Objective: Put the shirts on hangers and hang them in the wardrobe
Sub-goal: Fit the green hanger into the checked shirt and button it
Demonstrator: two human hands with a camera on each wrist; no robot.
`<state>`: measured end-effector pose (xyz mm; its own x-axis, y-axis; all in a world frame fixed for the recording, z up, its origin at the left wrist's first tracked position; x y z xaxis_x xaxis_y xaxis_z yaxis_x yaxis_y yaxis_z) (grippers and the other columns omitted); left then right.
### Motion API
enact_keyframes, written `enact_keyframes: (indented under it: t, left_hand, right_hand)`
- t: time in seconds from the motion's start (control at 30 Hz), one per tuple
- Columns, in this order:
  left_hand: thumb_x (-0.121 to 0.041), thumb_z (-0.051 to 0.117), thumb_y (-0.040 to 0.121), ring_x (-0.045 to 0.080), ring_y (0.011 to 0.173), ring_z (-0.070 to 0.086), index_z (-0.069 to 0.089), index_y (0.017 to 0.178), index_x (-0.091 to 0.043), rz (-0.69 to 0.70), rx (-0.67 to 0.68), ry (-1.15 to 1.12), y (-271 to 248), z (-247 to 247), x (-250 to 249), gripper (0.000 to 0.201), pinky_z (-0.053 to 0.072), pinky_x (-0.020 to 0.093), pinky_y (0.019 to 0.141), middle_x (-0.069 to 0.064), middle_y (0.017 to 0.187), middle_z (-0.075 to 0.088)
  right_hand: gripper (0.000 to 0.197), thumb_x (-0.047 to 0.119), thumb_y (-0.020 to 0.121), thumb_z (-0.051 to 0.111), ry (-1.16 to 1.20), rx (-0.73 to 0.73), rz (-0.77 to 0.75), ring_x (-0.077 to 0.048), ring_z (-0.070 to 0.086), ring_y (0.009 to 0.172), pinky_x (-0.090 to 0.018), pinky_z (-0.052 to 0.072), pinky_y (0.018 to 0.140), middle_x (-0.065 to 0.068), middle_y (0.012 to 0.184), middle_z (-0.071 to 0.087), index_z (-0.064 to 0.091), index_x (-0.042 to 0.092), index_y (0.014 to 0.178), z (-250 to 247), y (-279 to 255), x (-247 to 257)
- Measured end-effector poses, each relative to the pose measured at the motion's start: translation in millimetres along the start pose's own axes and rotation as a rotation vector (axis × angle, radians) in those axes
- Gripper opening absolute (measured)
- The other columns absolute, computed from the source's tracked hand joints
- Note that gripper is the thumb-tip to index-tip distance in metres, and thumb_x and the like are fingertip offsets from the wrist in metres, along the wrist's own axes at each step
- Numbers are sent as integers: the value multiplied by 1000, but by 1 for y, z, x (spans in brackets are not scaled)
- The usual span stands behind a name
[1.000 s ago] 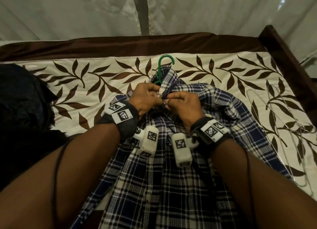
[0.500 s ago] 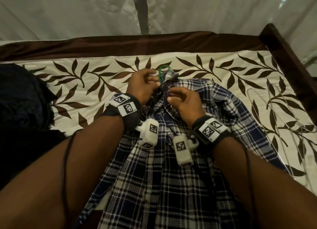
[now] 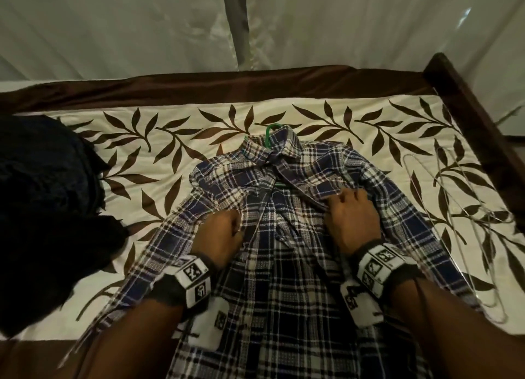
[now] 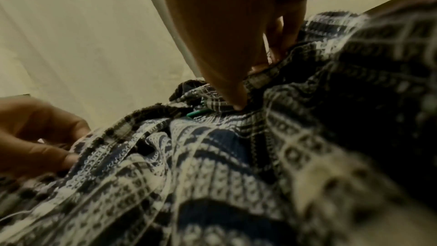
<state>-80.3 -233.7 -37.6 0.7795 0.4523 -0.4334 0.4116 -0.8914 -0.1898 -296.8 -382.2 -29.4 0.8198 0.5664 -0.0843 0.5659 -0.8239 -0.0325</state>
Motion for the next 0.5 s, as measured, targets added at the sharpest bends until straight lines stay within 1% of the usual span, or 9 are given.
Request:
enact_keyframes:
  t: [0.07, 0.13, 0.2, 0.27, 0.3, 0.37, 0.43, 0.47, 0.5]
  left_hand:
    - [-18, 64, 90, 19, 77, 53, 52, 82, -17, 1, -110, -63, -11, -7, -1, 15, 38, 33, 66, -2, 82, 55]
    - [-22, 64, 92, 13, 86, 49, 51, 101, -18, -40, -207, -152, -24, -12, 2, 16, 41, 29, 73, -4, 99, 52]
    - [-36, 66, 91, 17, 92, 51, 43, 117, -19, -97, -197, -183, -39, -7, 7, 39, 45, 33, 76, -2, 110, 48]
    - [-48, 65, 89, 26, 93, 58, 37, 119, -22, -115, -108, -116, -52, 6, 11, 48, 51, 38, 77, 3, 114, 53]
    - [-50, 64, 89, 28, 92, 60, 35, 119, -23, -113, -53, -57, -59, 13, 12, 49, 53, 40, 77, 4, 114, 57]
    - [-49, 61, 91, 30, 93, 63, 34, 126, -21, -102, 71, 87, -74, 28, 11, 52, 54, 42, 78, 8, 113, 62]
    - [-47, 58, 93, 32, 101, 64, 34, 135, -19, -79, 165, 217, -87, 38, 10, 56, 54, 43, 82, 9, 118, 63]
    - [-46, 56, 95, 33, 101, 64, 35, 135, -19, -74, 194, 239, -91, 38, 8, 53, 54, 43, 82, 10, 117, 64]
    - [-44, 53, 97, 33, 99, 64, 36, 134, -17, -78, 214, 222, -94, 37, 10, 48, 54, 42, 80, 12, 114, 65]
  right_hand:
    - [24, 30, 92, 64, 74, -32, 25, -35, 54, 91, -39, 48, 71, -14, 98, 65, 63, 8, 102, -15, 0, -6]
    - [23, 39, 99, 53, 365, -8, 104, -27, 54, 79, -34, 40, 66, -3, 83, 60, 55, 16, 97, -29, 0, -15]
    - [26, 43, 98, 55, 723, 34, 182, -21, 55, 74, -32, 38, 67, 4, 77, 57, 55, 19, 90, -35, 1, -22]
    - [26, 49, 92, 63, 883, 138, 225, -15, 60, 79, -30, 42, 70, 8, 84, 61, 61, 22, 92, -31, -2, -26]
    - [28, 51, 89, 66, 803, 238, 211, -15, 61, 81, -30, 44, 72, 7, 87, 63, 62, 24, 94, -25, -7, -25]
    - [33, 53, 88, 67, 408, 380, 113, -22, 62, 89, -32, 48, 75, -2, 93, 66, 64, 20, 96, -7, -18, -26]
    - [36, 48, 91, 63, 121, 337, 25, -31, 59, 102, -37, 48, 84, -11, 105, 65, 64, 15, 102, 0, -28, -26]
    - [32, 44, 93, 61, 146, 299, 20, -33, 59, 101, -38, 48, 82, -13, 104, 64, 62, 13, 103, 0, -33, -24]
    - [26, 39, 95, 60, 274, 280, 51, -32, 61, 95, -37, 48, 76, -11, 96, 64, 59, 14, 99, -2, -39, -25]
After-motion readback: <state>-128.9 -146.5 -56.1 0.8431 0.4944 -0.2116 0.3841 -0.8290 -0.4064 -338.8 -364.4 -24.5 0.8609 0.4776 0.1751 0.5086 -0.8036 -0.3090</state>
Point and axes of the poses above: each hand's wrist, its own y-axis towards the middle knuckle, its own z-axis out of the palm, x = y × z, the point moved 8 cm from there along y, towards the middle knuckle
